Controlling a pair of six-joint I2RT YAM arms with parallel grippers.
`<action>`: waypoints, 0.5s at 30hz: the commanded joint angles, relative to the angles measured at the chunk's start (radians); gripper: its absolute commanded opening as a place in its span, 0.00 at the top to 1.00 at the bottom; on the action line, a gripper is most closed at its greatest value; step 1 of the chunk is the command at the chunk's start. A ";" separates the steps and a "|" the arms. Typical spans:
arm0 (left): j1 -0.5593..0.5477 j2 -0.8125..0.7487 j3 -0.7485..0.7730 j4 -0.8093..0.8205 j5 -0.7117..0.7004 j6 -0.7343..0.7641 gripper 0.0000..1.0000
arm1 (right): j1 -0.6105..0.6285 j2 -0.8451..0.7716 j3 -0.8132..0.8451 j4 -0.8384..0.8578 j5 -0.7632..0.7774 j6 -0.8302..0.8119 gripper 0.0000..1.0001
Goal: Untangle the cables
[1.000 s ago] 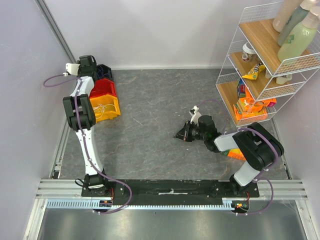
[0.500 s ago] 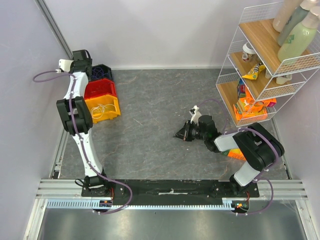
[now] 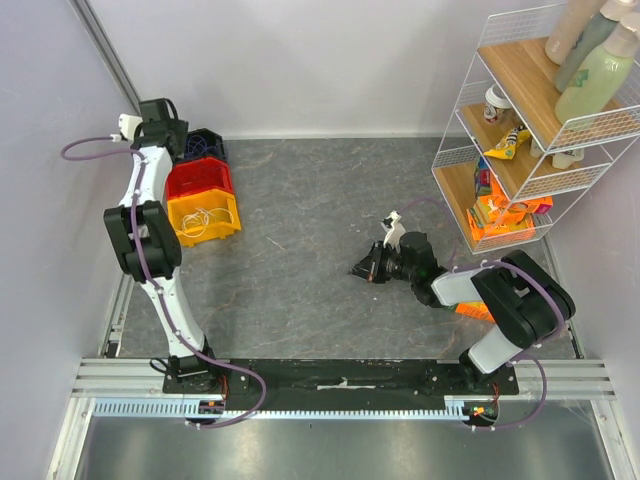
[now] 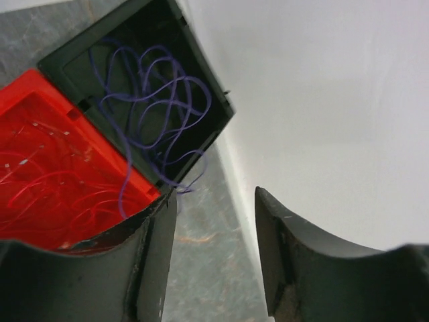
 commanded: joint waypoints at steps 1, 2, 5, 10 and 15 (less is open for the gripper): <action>-0.007 0.006 -0.075 0.047 0.114 0.149 0.46 | 0.001 -0.028 -0.006 0.039 0.014 -0.017 0.95; -0.006 0.010 -0.092 0.076 0.128 0.189 0.46 | 0.001 -0.030 -0.006 0.038 0.015 -0.017 0.95; -0.003 0.017 -0.132 0.152 0.134 0.309 0.47 | 0.001 -0.028 -0.006 0.039 0.012 -0.019 0.95; 0.020 0.007 -0.224 0.295 0.182 0.396 0.44 | 0.001 -0.020 -0.003 0.048 0.004 -0.017 0.95; 0.042 0.075 -0.183 0.240 0.210 0.352 0.45 | 0.001 -0.013 -0.002 0.055 -0.003 -0.016 0.95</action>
